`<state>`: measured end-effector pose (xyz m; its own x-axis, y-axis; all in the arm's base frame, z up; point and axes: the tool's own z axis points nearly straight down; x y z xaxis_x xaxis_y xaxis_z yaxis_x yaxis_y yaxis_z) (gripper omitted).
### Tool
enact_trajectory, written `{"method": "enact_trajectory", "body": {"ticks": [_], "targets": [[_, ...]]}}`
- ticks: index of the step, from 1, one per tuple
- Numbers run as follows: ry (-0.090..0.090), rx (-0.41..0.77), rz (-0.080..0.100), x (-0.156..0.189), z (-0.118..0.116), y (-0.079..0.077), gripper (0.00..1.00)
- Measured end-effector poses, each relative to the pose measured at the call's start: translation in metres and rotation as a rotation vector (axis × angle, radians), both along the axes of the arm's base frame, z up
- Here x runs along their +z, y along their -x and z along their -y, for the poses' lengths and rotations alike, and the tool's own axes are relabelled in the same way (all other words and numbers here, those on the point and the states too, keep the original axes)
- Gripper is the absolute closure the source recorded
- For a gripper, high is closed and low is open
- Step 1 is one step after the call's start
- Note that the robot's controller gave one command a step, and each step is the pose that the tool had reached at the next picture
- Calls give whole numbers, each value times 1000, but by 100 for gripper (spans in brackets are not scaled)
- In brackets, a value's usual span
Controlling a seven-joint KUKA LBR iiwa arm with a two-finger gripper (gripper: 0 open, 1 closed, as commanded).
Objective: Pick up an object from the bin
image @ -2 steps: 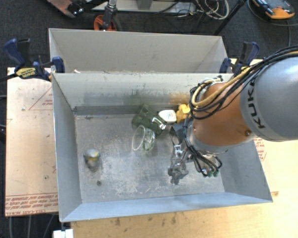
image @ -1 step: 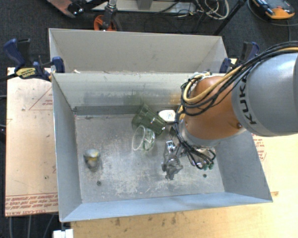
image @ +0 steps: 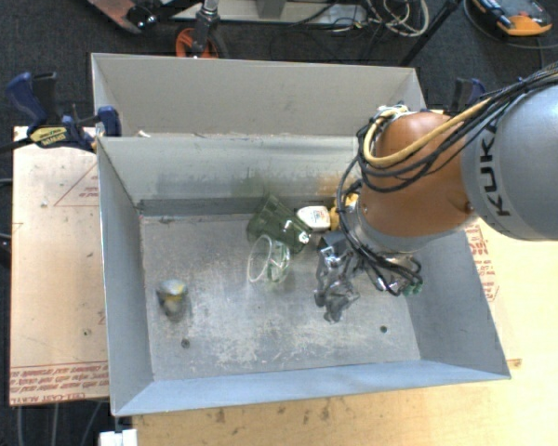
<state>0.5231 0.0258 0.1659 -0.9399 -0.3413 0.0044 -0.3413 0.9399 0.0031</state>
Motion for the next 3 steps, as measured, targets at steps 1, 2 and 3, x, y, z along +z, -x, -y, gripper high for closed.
{"method": "enact_trajectory", "body": {"ticks": [1, 2, 3], "targets": [[0, 54, 2, 59, 12, 15, 100], [0, -52, 20, 43, 11, 18, 100], [1, -228, -1, 6, 14, 25, 100]]}}
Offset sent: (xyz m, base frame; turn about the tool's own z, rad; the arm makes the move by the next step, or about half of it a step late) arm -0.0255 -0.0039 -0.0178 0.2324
